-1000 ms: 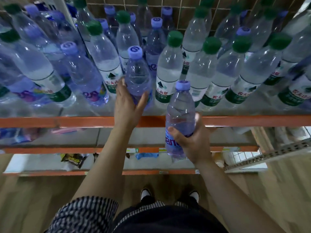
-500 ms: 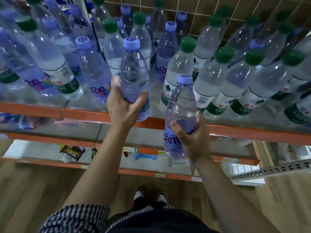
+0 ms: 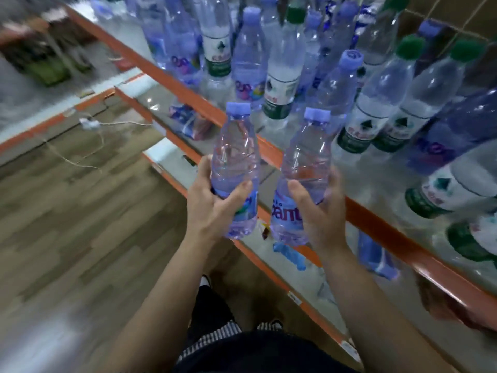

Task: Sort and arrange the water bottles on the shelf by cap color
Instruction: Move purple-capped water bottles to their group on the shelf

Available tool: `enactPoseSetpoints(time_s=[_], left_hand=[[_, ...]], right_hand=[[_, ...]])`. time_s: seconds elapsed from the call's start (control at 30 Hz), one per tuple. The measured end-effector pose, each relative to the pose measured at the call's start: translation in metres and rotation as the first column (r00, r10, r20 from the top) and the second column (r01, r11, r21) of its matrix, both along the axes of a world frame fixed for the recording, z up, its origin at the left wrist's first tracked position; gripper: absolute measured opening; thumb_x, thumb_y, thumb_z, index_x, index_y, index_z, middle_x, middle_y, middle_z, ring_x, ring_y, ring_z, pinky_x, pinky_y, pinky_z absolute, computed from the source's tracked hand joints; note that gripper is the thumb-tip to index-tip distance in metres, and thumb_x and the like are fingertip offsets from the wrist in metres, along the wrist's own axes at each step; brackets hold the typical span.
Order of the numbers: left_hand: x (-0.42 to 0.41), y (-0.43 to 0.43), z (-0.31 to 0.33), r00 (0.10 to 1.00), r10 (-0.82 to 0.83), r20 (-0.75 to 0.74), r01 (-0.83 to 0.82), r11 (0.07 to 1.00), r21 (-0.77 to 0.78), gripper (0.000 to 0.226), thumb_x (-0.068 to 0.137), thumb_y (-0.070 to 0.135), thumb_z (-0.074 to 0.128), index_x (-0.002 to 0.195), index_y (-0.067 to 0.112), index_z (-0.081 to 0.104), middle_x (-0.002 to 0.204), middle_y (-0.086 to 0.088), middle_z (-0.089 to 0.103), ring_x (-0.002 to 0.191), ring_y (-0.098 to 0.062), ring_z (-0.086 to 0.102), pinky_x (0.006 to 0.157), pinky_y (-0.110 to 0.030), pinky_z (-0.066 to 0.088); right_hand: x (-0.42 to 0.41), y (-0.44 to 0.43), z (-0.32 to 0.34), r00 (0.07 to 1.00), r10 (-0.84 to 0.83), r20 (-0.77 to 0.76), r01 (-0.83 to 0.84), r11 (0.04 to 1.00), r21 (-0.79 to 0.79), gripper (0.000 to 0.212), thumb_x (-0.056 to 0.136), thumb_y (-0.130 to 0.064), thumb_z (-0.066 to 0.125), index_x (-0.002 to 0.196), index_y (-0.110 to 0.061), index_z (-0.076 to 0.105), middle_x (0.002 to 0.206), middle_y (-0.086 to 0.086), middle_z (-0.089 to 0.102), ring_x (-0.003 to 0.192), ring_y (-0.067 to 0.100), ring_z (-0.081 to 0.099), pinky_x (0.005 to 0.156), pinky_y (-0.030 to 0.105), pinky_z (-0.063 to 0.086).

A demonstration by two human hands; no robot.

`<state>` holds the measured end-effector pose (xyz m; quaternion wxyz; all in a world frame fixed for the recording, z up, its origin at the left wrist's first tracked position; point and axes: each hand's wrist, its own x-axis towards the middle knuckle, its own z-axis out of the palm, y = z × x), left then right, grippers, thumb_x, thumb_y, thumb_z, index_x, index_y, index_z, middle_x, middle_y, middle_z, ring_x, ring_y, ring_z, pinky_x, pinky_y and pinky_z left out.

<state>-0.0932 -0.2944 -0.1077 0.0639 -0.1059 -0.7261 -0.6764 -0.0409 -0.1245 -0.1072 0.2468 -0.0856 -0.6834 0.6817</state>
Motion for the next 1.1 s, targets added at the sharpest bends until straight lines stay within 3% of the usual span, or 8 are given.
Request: enactPoseSetpoints(time_s=[0.2, 0.3, 0.43, 0.57, 0.77, 0.9, 1.0, 1.1], left_hand=[[-0.053, -0.086, 0.001, 0.995, 0.098, -0.003, -0.098, 0.995, 0.019, 0.032, 0.07, 0.04, 0.073, 0.099, 0.042, 0.058, 0.089, 0.008, 0.071, 0.08, -0.019, 0.067, 0.077, -0.047, 0.055], [-0.085, -0.135, 0.007, 0.993, 0.119, 0.0, -0.119, 0.993, -0.016, 0.033, 0.069, 0.041, 0.072, 0.098, 0.045, 0.058, 0.089, 0.008, 0.071, 0.081, -0.019, 0.067, 0.078, -0.049, 0.055], [-0.125, -0.198, 0.013, 0.99, 0.136, 0.023, -0.135, 0.99, -0.038, 0.038, 0.069, 0.042, 0.071, 0.105, 0.039, 0.058, 0.096, 0.001, 0.072, 0.088, -0.026, 0.069, 0.08, -0.052, 0.055], [-0.165, -0.242, 0.014, 0.988, 0.135, 0.076, -0.135, 0.991, -0.002, 0.034, 0.072, 0.039, 0.069, 0.105, 0.038, 0.059, 0.098, -0.008, 0.071, 0.091, -0.034, 0.069, 0.081, -0.059, 0.053], [-0.239, -0.273, 0.003, 0.99, 0.135, 0.049, -0.134, 0.991, -0.02, 0.038, 0.069, 0.044, 0.067, 0.105, 0.033, 0.058, 0.089, 0.011, 0.072, 0.079, -0.013, 0.068, 0.072, -0.031, 0.055], [-0.304, -0.281, -0.003, 0.992, 0.124, 0.018, -0.123, 0.991, -0.047, 0.04, 0.068, 0.046, 0.068, 0.106, 0.036, 0.06, 0.093, 0.01, 0.073, 0.083, -0.012, 0.069, 0.075, -0.032, 0.056], [-0.361, -0.283, 0.0, 0.995, 0.088, -0.054, -0.093, 0.992, -0.089, 0.031, 0.068, 0.048, 0.068, 0.098, 0.051, 0.058, 0.091, 0.02, 0.071, 0.081, -0.001, 0.068, 0.07, -0.017, 0.051], [-0.418, -0.286, 0.004, 0.996, 0.059, -0.071, -0.067, 0.991, -0.115, 0.036, 0.069, 0.048, 0.07, 0.101, 0.039, 0.058, 0.09, 0.018, 0.07, 0.081, -0.006, 0.068, 0.07, -0.021, 0.052]], right_hand=[[-0.063, -0.084, -0.002, 0.992, 0.123, 0.021, -0.123, 0.992, 0.01, 0.049, 0.077, -0.033, 0.073, 0.119, -0.014, 0.055, 0.105, -0.002, 0.071, 0.097, 0.016, 0.069, 0.085, 0.031, 0.054], [-0.102, -0.132, 0.0, 0.993, 0.109, 0.037, -0.112, 0.992, 0.061, 0.049, 0.076, -0.04, 0.072, 0.118, -0.021, 0.056, 0.102, -0.013, 0.072, 0.095, 0.008, 0.069, 0.082, 0.023, 0.052], [-0.148, -0.191, -0.002, 0.994, 0.101, 0.03, -0.103, 0.99, 0.097, 0.04, 0.076, -0.044, 0.073, 0.112, -0.038, 0.057, 0.104, -0.008, 0.07, 0.101, 0.017, 0.067, 0.085, 0.03, 0.052], [-0.189, -0.229, -0.002, 0.985, 0.146, 0.089, -0.153, 0.984, 0.086, 0.064, 0.074, -0.057, 0.074, 0.124, -0.024, 0.053, 0.11, -0.007, 0.07, 0.103, 0.012, 0.067, 0.085, 0.028, 0.053], [-0.259, -0.262, -0.008, 0.992, 0.089, 0.094, -0.103, 0.983, 0.153, 0.035, 0.076, -0.052, 0.069, 0.108, -0.047, 0.055, 0.097, -0.025, 0.069, 0.09, -0.007, 0.066, 0.073, 0.006, 0.046], [-0.318, -0.274, -0.011, 0.995, 0.062, 0.078, -0.074, 0.984, 0.163, 0.039, 0.076, -0.054, 0.069, 0.11, -0.039, 0.055, 0.099, -0.021, 0.069, 0.091, -0.002, 0.066, 0.075, 0.009, 0.047], [-0.368, -0.282, -0.01, 0.997, 0.051, 0.051, -0.058, 0.989, 0.139, 0.056, 0.074, -0.055, 0.07, 0.121, -0.028, 0.055, 0.105, -0.018, 0.07, 0.097, 0.002, 0.067, 0.084, 0.018, 0.049], [-0.419, -0.29, -0.005, 0.998, 0.034, 0.046, -0.038, 0.993, 0.11, 0.07, 0.073, -0.055, 0.07, 0.128, -0.015, 0.053, 0.107, -0.014, 0.07, 0.101, 0.003, 0.067, 0.088, 0.027, 0.05]])
